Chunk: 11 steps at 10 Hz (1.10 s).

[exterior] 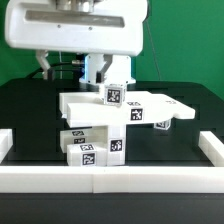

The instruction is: Assemble chair

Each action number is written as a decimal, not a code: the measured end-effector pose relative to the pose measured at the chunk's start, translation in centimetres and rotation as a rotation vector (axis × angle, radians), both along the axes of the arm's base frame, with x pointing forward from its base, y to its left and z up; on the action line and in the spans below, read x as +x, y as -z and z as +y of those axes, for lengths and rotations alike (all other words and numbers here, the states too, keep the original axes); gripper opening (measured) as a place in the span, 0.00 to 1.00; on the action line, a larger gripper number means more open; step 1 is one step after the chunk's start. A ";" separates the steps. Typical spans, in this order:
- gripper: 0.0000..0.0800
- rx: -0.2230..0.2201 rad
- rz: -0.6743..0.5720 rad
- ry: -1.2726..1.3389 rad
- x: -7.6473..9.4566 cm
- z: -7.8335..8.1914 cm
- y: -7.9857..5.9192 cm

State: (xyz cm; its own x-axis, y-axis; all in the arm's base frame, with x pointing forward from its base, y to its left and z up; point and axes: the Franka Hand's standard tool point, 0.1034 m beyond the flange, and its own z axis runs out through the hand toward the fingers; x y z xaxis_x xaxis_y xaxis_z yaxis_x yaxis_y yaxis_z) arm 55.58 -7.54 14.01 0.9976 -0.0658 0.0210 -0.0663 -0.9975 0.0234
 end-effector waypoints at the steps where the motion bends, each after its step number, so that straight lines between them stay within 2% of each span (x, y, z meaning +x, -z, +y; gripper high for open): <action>1: 0.81 0.022 0.012 0.031 -0.2 1.6 -1.3; 2: 0.81 0.034 0.010 0.049 0.0 3.2 -2.5; 4: 0.81 0.039 0.003 0.073 0.7 5.8 -3.1; 5: 0.81 0.039 0.001 0.075 1.3 6.5 -2.9; 7: 0.81 0.024 -0.010 0.072 2.4 6.6 -1.8; 11: 0.81 0.024 -0.008 0.073 2.4 6.5 -1.7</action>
Offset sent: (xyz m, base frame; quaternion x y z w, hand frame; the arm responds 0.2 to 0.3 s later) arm 0.0137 0.0479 0.0253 0.0026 -0.0099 0.0456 0.9989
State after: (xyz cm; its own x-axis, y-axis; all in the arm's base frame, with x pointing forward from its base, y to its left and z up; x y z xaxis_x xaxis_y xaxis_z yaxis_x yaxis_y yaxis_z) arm 57.96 -1.08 15.73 0.9900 -0.1386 0.0268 -0.1386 -0.9903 -0.0013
